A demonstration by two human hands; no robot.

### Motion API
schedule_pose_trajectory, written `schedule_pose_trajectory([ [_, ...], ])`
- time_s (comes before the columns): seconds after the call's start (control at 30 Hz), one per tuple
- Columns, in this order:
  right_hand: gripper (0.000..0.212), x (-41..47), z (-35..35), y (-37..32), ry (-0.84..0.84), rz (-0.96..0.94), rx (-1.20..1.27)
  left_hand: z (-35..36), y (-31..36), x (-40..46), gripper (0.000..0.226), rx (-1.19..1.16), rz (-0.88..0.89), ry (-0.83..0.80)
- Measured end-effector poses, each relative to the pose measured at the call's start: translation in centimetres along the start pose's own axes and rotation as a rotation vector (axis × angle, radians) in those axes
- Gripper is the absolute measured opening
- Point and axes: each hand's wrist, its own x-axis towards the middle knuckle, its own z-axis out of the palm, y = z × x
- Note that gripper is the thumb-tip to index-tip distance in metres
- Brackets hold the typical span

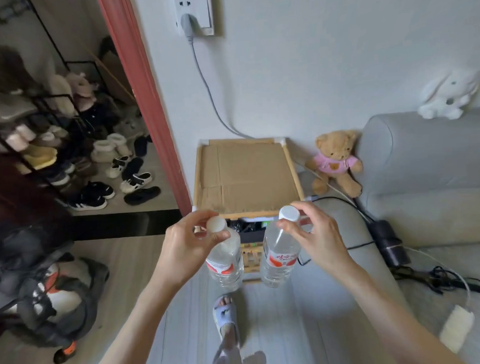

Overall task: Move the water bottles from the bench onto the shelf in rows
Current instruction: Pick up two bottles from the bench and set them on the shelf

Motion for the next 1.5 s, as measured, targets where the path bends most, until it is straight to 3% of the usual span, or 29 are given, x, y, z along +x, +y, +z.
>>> schedule_pose_trajectory([
  [0.23,0.058,14.4,1.7,0.7,0.0,-0.015,0.008,-0.8,0.9,15.0,0.027,-0.023,0.042,0.006],
  [0.43,0.03,25.5,3.7,3.0,0.044,0.039,0.038,0.2,1.3,26.4,0.041,0.0,0.016,0.03],
  [0.7,0.034,35.5,6.7,5.8,0.021,0.02,-0.022,3.0,0.5,36.0,0.035,0.033,-0.045,0.128],
  [1.03,0.038,40.5,8.6,7.2,-0.017,0.053,0.029,5.6,1.2,41.0,0.041,0.142,-0.096,0.141],
  [1.23,0.037,40.9,7.3,7.5,-0.164,0.054,0.051,5.8,1.0,41.1,0.047,0.131,-0.072,0.083],
  [1.5,0.043,41.2,6.1,7.1,-0.322,-0.013,-0.011,4.2,1.4,41.2,0.029,0.197,0.051,-0.087],
])
